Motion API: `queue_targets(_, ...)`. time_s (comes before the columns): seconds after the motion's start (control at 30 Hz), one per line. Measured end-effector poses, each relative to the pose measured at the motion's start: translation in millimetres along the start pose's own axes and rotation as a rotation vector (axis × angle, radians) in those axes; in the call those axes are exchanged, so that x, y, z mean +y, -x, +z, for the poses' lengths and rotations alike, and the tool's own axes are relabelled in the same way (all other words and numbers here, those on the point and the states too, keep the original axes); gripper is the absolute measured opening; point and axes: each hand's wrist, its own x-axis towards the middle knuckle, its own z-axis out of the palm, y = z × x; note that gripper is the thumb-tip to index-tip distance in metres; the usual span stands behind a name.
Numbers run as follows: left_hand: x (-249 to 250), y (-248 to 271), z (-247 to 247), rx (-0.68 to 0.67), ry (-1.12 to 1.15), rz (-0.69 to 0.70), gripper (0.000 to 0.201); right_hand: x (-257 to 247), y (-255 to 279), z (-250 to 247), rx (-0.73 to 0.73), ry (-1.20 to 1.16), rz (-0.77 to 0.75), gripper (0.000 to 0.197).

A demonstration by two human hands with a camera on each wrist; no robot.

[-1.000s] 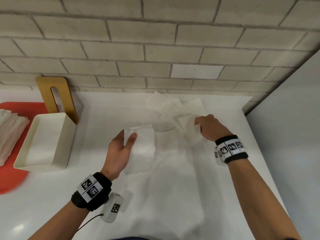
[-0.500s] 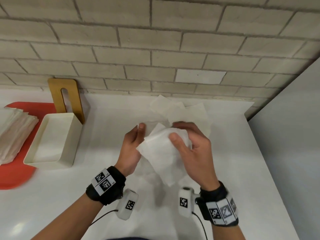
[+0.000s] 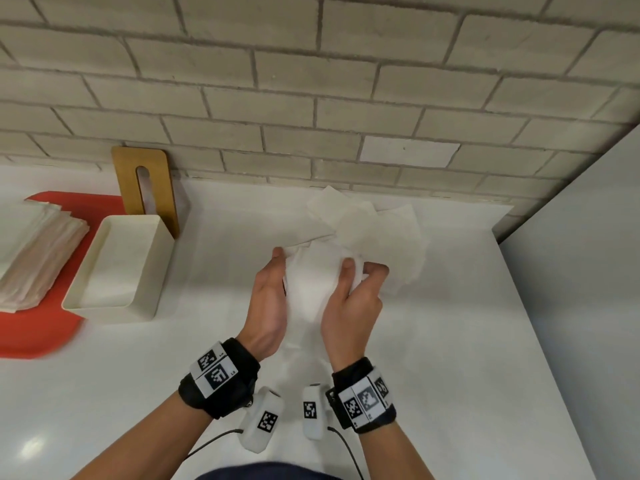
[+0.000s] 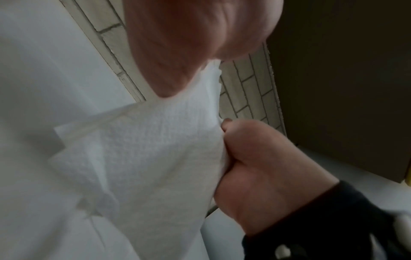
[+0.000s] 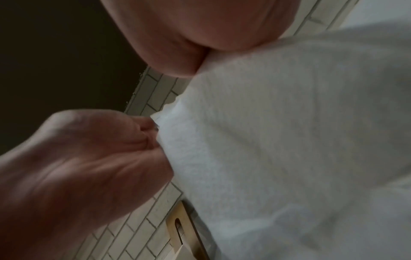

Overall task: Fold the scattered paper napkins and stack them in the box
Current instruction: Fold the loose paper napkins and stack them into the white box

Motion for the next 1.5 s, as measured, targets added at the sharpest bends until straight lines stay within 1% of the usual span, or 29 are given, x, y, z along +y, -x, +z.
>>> queue_targets(0.03,-1,2,1,-0.008,-0.006,0.014,0.059,-1,2,2,0.003,-0.015,0.009,0.024)
queue_targets(0.1,0,6,1,-0.015,-0.078,0.067,0.055,-4,3,2,-0.006,-0.052,0.008,0.025)
queue_targets(0.17,-1,5,-2,0.024,-0.126,0.12,0.049,-10,2,-7,-0.009,-0.103,-0.096,0.026)
queue_targets(0.23,0,0,-8,0.069,-0.073,0.101,0.051,-15,-1,-26,0.012,-0.134,-0.25,0.023)
queue_targets(0.27,2,-2,-12,0.087,-0.041,0.083,0.052,-18,-2,-39,0.014,-0.16,-0.28,0.023)
queue_targets(0.33,4,-5,-17,0.094,-0.018,0.05,0.052,-26,-2,-64,-0.031,-0.249,-0.25,0.024)
queue_targets(0.4,4,-6,-18,0.077,-0.044,0.041,0.052,-36,0,-82,-0.099,-0.287,-0.241,0.019)
queue_targets(0.5,4,-6,-11,0.029,-0.135,0.045,0.05,-43,2,-76,-0.168,-0.17,-0.283,0.013)
queue_targets(0.57,0,-5,-7,-0.042,-0.17,0.043,0.049,-36,-3,-57,-0.136,-0.003,-0.338,0.013)
queue_targets(0.63,-1,-2,-5,-0.069,-0.195,0.024,0.047,-23,-9,-38,-0.076,0.156,-0.383,0.017)
queue_targets(0.67,-2,-2,-4,-0.072,-0.178,0.001,0.045,-16,-12,-30,-0.047,0.213,-0.385,0.02)
queue_targets(0.77,3,4,-2,-0.117,-0.011,-0.082,0.067,-9,-10,-16,0.031,0.286,-0.379,0.025)
queue_targets(0.8,4,7,-2,-0.134,0.017,-0.08,0.066,-10,-7,-13,0.035,0.295,-0.38,0.026)
queue_targets(0.83,5,10,-2,-0.141,-0.017,-0.044,0.056,-12,-4,-11,0.025,0.292,-0.381,0.026)
queue_targets(0.9,5,13,-4,-0.102,-0.184,0.081,0.032,-13,-1,-9,-0.039,0.245,-0.387,0.032)
queue_targets(0.93,3,13,-8,-0.089,-0.23,0.125,0.028,-11,0,-11,-0.113,0.195,-0.367,0.042)
queue_targets(0.97,0,12,-13,-0.08,-0.23,0.146,0.028,-9,-2,-16,-0.238,0.11,-0.305,0.054)
queue_targets(1.0,-1,12,-17,-0.073,-0.197,0.142,0.03,-8,-4,-22,-0.403,-0.017,-0.192,0.065)
queue_targets(1.03,-1,12,-22,-0.062,-0.152,0.132,0.032,-3,-5,-30,-0.581,-0.091,-0.073,0.071)
queue_targets(1.07,0,13,-29,-0.04,-0.105,0.132,0.033,2,-6,-37,-0.716,-0.064,-0.013,0.071)
queue_targets(1.1,-1,13,-37,-0.004,-0.083,0.14,0.032,9,-6,-44,-0.789,0.043,-0.021,0.063)
queue_targets(1.13,-2,13,-47,0.046,-0.114,0.159,0.029,19,-5,-49,-0.791,0.165,-0.064,0.048)
queue_targets(1.17,-5,12,-59,0.106,-0.205,0.185,0.025,29,-4,-51,-0.752,0.252,-0.111,0.032)
queue_targets(1.2,-9,13,-72,0.154,-0.303,0.202,0.022,36,-1,-54,-0.7,0.295,-0.157,0.022)
queue_targets(1.23,-13,14,-84,0.188,-0.366,0.202,0.022,43,2,-56,-0.64,0.313,-0.22,0.017)
queue_targets(1.27,-17,16,-94,0.203,-0.376,0.195,0.024,48,5,-56,-0.59,0.317,-0.287,0.014)
queue_targets(1.33,-30,20,-113,0.193,-0.382,0.184,0.028,54,13,-51,-0.531,0.32,-0.385,0.009)
queue_targets(1.4,-49,18,-128,0.166,-0.51,0.197,0.029,64,22,-41,-0.56,0.346,-0.377,0.017)
queue_targets(1.5,-83,13,-145,0.113,-0.776,0.154,0.032,86,36,-22,-0.692,0.473,-0.259,0.044)
